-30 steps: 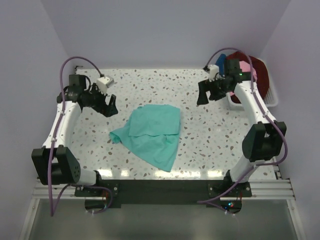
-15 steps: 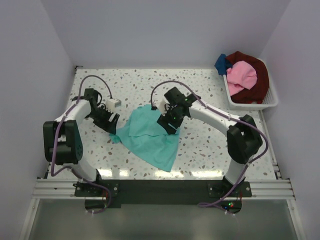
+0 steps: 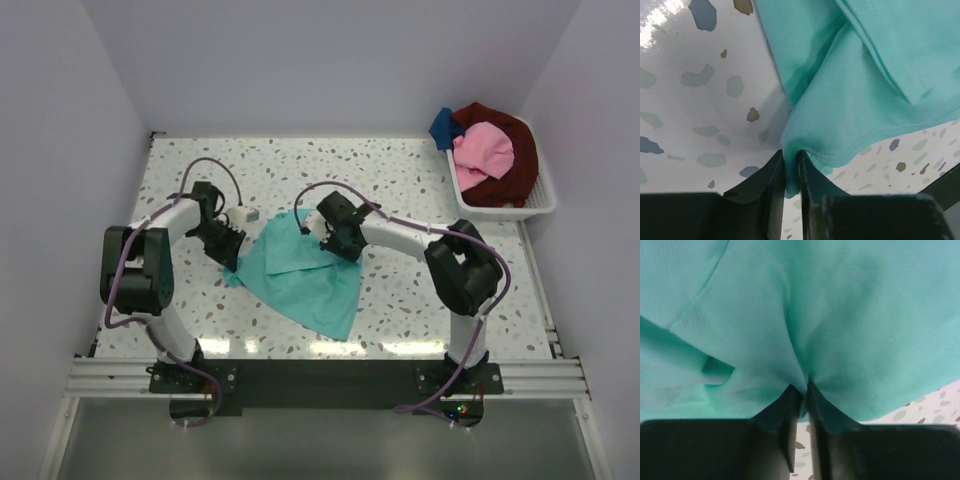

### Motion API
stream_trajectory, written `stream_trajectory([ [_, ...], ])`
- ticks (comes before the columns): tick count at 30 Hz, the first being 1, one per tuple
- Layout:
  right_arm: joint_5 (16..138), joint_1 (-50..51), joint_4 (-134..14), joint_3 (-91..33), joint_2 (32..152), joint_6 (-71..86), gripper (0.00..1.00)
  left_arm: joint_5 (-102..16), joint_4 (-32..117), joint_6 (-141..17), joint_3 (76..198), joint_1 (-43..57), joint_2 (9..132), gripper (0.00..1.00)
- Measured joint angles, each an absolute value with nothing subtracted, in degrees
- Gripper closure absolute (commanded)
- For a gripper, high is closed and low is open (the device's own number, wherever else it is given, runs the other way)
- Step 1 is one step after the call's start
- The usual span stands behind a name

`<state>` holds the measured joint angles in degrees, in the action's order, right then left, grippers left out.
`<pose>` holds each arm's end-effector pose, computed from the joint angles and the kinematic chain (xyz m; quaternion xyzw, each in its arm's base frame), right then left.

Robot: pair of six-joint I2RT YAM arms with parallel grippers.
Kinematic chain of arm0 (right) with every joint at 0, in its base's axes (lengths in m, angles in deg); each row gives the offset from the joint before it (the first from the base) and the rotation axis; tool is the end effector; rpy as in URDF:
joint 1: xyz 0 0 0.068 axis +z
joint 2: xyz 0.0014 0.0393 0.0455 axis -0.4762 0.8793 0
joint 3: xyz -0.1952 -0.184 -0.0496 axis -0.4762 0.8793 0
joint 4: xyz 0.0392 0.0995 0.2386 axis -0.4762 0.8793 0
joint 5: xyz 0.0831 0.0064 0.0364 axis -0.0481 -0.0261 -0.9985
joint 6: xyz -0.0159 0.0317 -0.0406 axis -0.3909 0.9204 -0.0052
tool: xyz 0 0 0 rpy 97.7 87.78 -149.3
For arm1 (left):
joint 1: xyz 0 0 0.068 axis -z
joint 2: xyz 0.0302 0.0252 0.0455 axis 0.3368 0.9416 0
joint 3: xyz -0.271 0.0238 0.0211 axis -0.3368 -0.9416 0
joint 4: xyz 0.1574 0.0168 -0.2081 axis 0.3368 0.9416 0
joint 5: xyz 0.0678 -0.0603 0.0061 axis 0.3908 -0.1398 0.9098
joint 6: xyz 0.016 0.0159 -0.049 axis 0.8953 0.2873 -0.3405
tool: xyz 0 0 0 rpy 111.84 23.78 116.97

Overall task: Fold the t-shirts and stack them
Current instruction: Flatten the tshirt out

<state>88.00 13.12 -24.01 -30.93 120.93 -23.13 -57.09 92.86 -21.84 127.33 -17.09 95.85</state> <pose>0.2920 0.2560 0.1772 -0.5280 0.8292 -0.0016 0.1835 0.3046 -0.0273 0.1634 0.2665 0.9438 -0.1799 0.0767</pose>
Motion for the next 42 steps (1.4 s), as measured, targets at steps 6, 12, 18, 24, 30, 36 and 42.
stream_trajectory([
  [6, 90.12, 12.07, -23.51, -30.41, 120.20, -23.24, 1.00, -54.68, 93.50, -21.84, 129.36, -19.30, 96.25, 1.00],
  [12, 85.73, 1.91, -17.47, -34.30, 114.00, -20.51, 1.00, -50.51, 93.58, -20.37, 137.41, -25.68, 96.95, 1.00],
  [18, 81.29, -12.61, -12.95, -40.59, 110.04, -17.86, 1.00, -45.90, 93.23, -18.62, 144.12, -27.23, 100.38, 1.00],
  [24, 75.61, -17.89, -7.18, -40.16, 111.64, -16.64, 1.00, -43.47, 90.96, -17.49, 150.41, -26.60, 106.98, 1.00],
  [30, 70.25, -21.06, -2.96, -42.78, 116.97, -15.44, 1.00, -44.72, 89.30, -15.08, 151.79, -26.29, 108.05, 0.98],
  [36, 70.04, -21.74, -1.39, -53.95, 126.19, -11.72, 0.46, -45.11, 89.02, -12.66, 154.94, -24.41, 108.38, 0.59],
  [42, 70.71, -21.48, -2.96, -55.24, 126.81, -10.72, 0.37, -48.37, 89.26, -14.84, 159.07, -24.91, 108.42, 0.40],
])
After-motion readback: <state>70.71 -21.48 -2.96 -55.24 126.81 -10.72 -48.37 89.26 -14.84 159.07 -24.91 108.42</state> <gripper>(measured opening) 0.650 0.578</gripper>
